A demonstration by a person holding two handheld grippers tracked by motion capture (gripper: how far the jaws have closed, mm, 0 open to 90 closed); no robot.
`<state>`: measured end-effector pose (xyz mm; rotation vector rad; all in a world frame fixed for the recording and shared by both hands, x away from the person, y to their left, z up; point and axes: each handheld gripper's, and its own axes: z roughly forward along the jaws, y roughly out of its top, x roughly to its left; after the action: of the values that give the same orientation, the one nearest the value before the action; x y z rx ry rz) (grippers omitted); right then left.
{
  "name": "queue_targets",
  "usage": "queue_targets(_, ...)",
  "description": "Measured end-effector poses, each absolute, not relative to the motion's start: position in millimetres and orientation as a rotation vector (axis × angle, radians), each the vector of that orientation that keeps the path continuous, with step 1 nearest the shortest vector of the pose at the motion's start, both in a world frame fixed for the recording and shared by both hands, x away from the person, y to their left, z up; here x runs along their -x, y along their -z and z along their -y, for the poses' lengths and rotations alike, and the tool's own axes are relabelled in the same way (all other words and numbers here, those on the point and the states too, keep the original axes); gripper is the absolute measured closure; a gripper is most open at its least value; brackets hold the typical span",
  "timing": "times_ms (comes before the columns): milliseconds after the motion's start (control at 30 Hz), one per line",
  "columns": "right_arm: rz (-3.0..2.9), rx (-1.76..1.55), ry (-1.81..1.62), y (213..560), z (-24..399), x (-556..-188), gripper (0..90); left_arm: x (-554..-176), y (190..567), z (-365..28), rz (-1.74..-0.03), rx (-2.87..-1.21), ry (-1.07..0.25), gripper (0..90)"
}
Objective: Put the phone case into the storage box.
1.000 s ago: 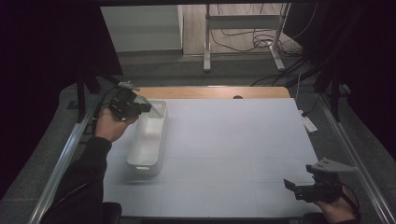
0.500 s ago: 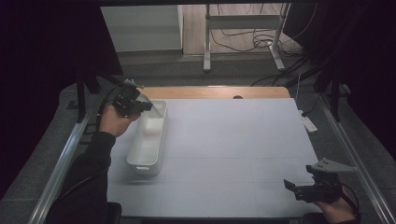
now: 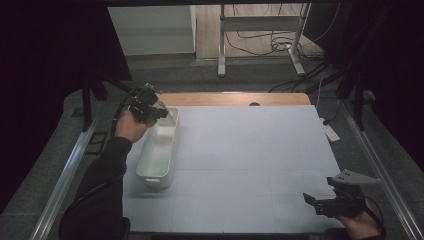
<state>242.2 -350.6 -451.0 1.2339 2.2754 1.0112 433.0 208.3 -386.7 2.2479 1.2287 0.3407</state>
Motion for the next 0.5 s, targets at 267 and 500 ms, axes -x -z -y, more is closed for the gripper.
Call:
queue_targets(267, -2.284, -1.233, -1.003, 451.4, 349.6, -242.6, 0.0, -441.2, 395.6, -206.2, -1.255, -2.266, -0.339, 88.3)
queue_targets(500, -2.290, -1.228, -0.995, 451.6, 349.1, -242.9, 0.0, -448.5, 408.0, -203.8, -1.284, -2.273, -0.319, 88.4)
